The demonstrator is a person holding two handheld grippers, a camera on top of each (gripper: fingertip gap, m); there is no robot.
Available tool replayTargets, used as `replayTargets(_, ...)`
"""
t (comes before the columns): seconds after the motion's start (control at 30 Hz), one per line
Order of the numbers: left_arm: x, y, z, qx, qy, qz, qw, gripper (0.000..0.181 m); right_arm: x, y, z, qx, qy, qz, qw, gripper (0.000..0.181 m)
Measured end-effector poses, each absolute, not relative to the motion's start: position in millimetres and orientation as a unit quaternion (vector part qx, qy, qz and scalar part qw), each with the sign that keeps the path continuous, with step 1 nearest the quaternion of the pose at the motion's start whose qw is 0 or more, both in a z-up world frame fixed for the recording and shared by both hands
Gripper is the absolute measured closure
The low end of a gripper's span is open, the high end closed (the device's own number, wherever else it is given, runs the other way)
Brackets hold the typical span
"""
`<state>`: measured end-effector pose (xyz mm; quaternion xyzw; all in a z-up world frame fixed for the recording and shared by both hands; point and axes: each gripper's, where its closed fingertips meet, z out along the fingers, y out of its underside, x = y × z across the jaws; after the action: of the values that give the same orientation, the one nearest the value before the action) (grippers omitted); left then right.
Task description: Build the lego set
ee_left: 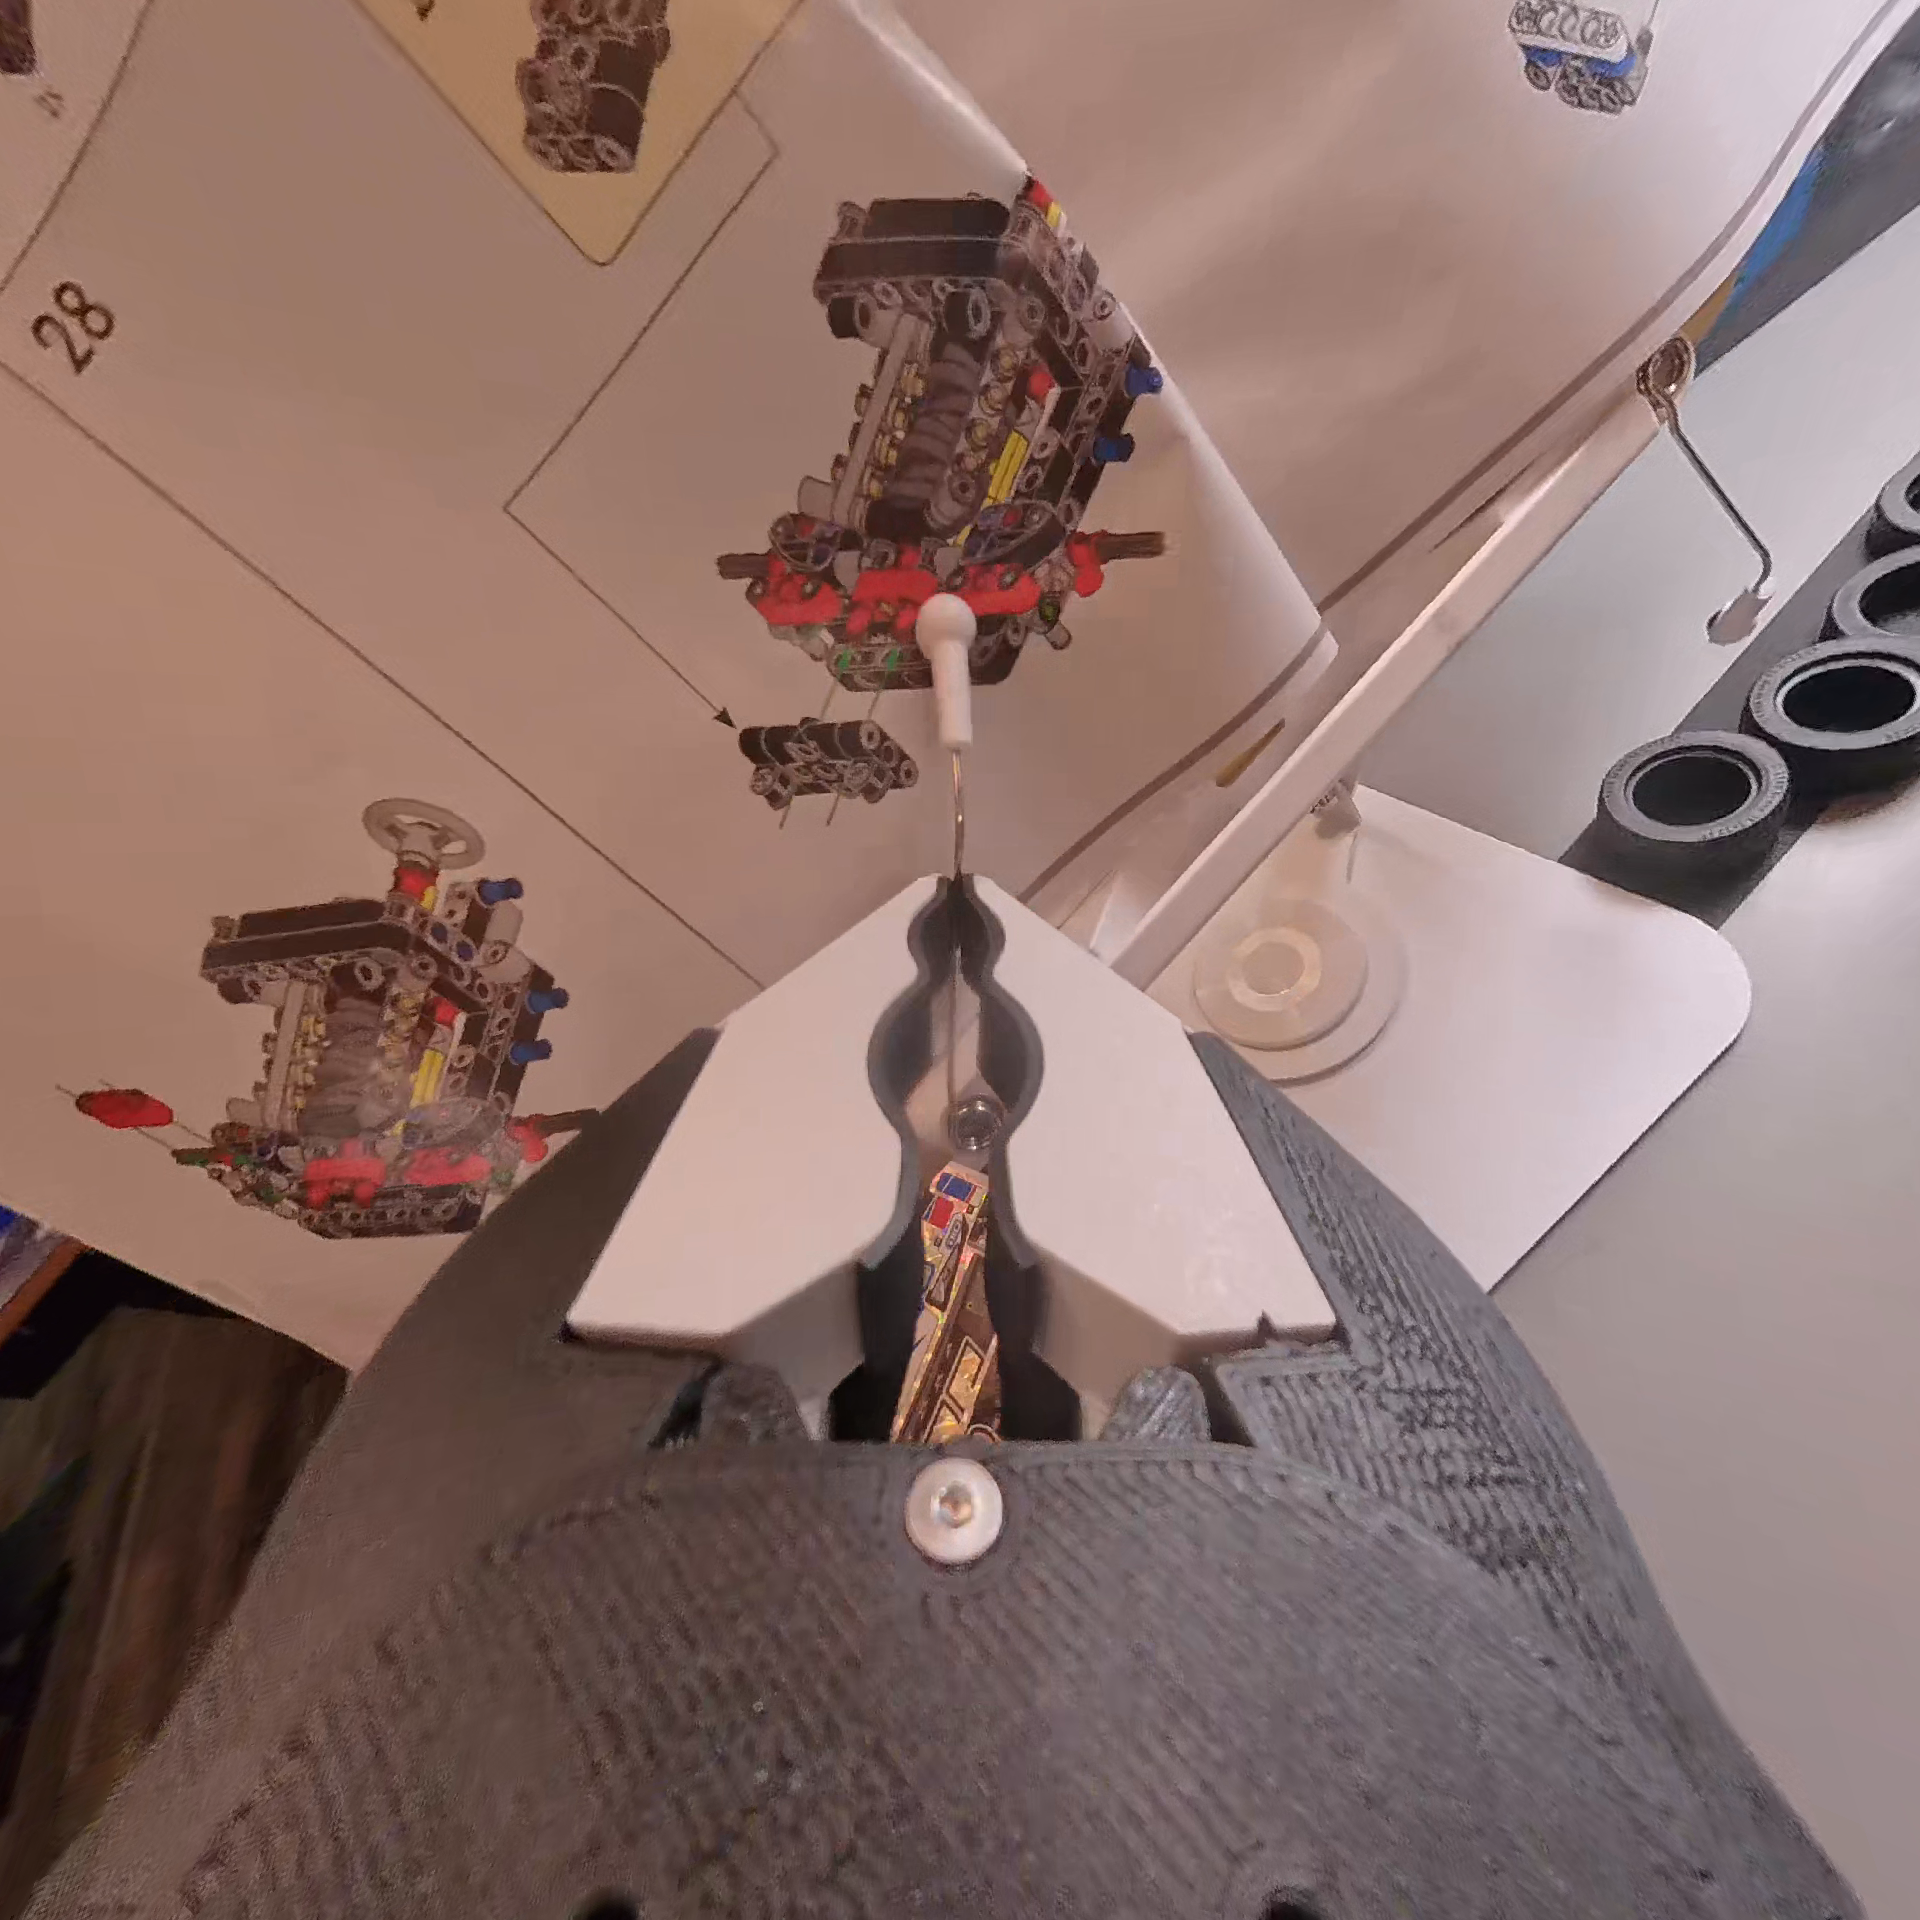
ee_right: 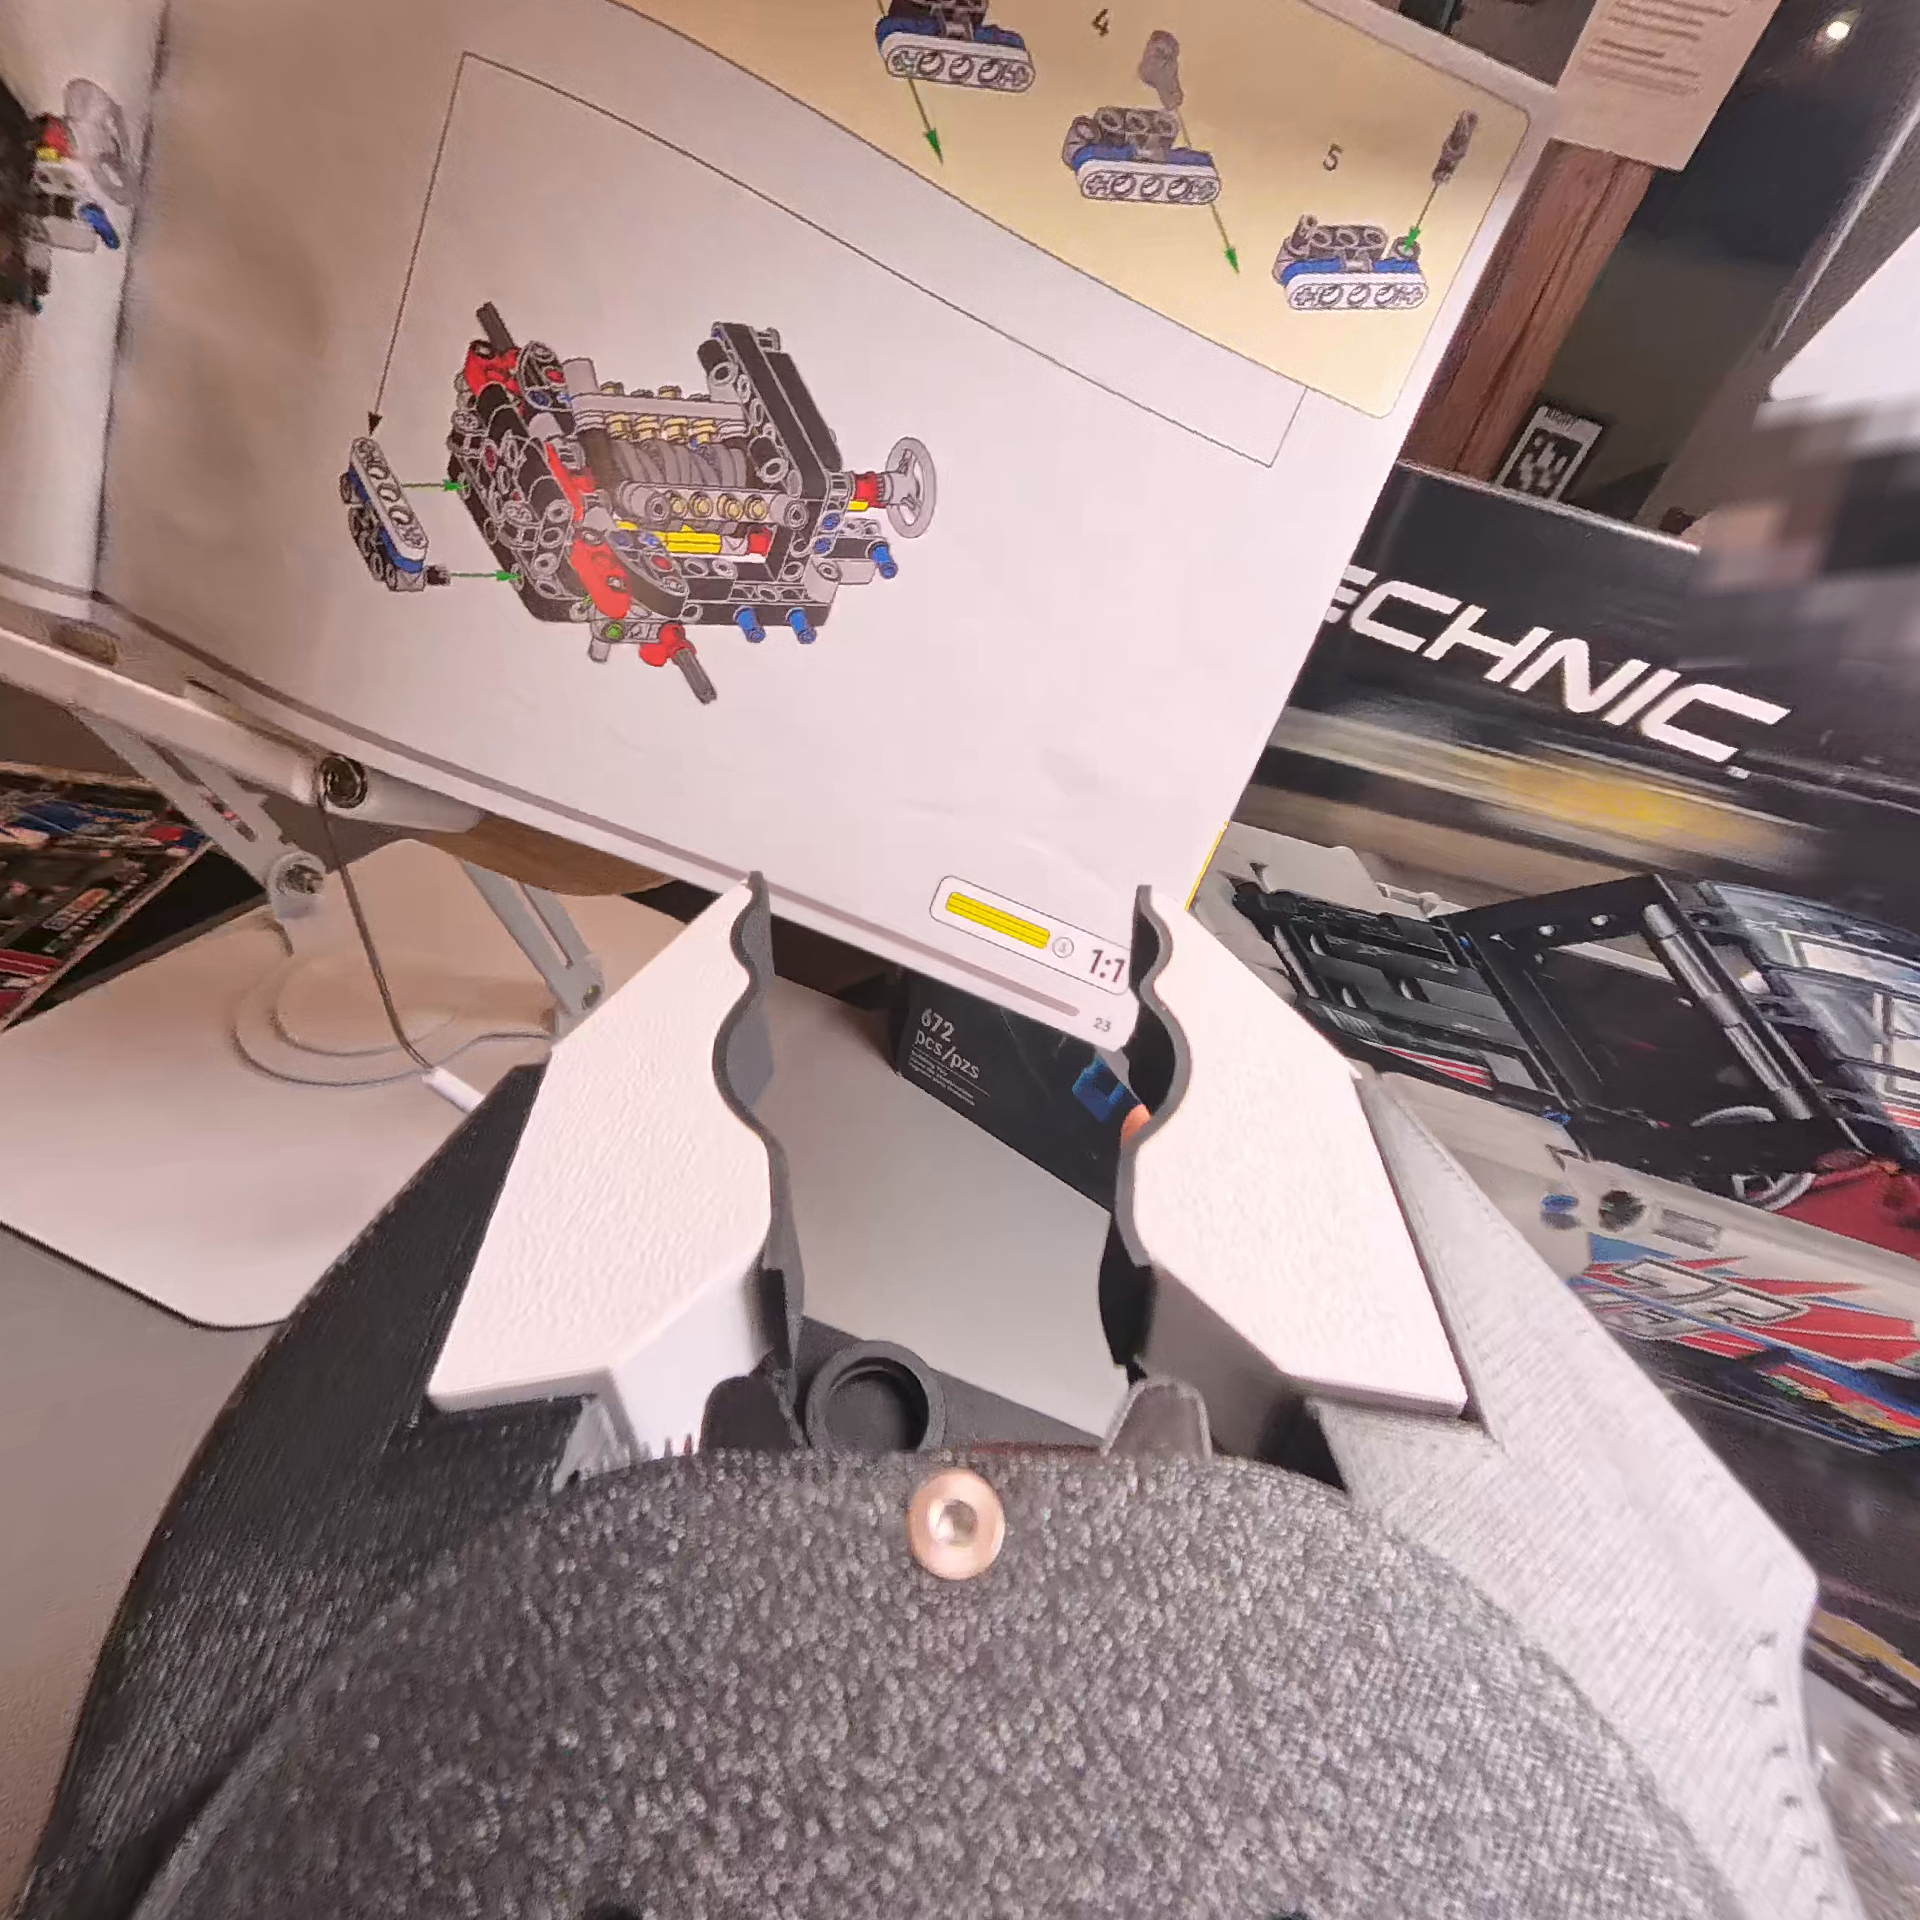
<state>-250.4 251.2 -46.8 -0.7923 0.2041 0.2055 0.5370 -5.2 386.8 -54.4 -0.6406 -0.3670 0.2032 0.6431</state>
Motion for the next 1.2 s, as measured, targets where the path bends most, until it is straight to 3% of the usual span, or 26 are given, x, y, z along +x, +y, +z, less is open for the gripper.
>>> replayTargets(0.2, -271, 241, -35, -0.776, 0.059, 0.091, 0.622, 0.181, -12, 399, -44, -0.657, -0.344, 0.224, 0.633, 0.105)
replayTargets(0.3, -293, 230, -39, -0.756, -0.031, 0.021, 0.654, 0.177, -24, 397, -42, -0.671, -0.353, 0.246, 0.604, 0.093)
replayTargets(0.6, -303, 211, -61, -0.725, -0.135, -0.138, 0.661, 0.171, -66, 380, -38, -0.684, -0.382, 0.285, 0.552, 0.071)
replayTargets(0.83, -303, 199, -67, -0.737, -0.169, -0.132, 0.641, 0.163, -77, 373, -32, -0.671, -0.386, 0.257, 0.579, 0.087)
replayTargets(1.03, -302, 179, -47, -0.695, -0.175, -0.093, 0.691, 0.158, -78, 368, -29, -0.664, -0.385, 0.245, 0.592, 0.103)
replayTargets(1.1, -286, 180, -39, -0.698, -0.139, -0.081, 0.697, 0.159, -77, 367, -27, -0.660, -0.382, 0.240, 0.600, 0.117)
replayTargets(1.2, -253, 188, -27, -0.708, -0.076, -0.068, 0.699, 0.158, -78, 361, -22, -0.644, -0.392, 0.222, 0.619, 0.153)
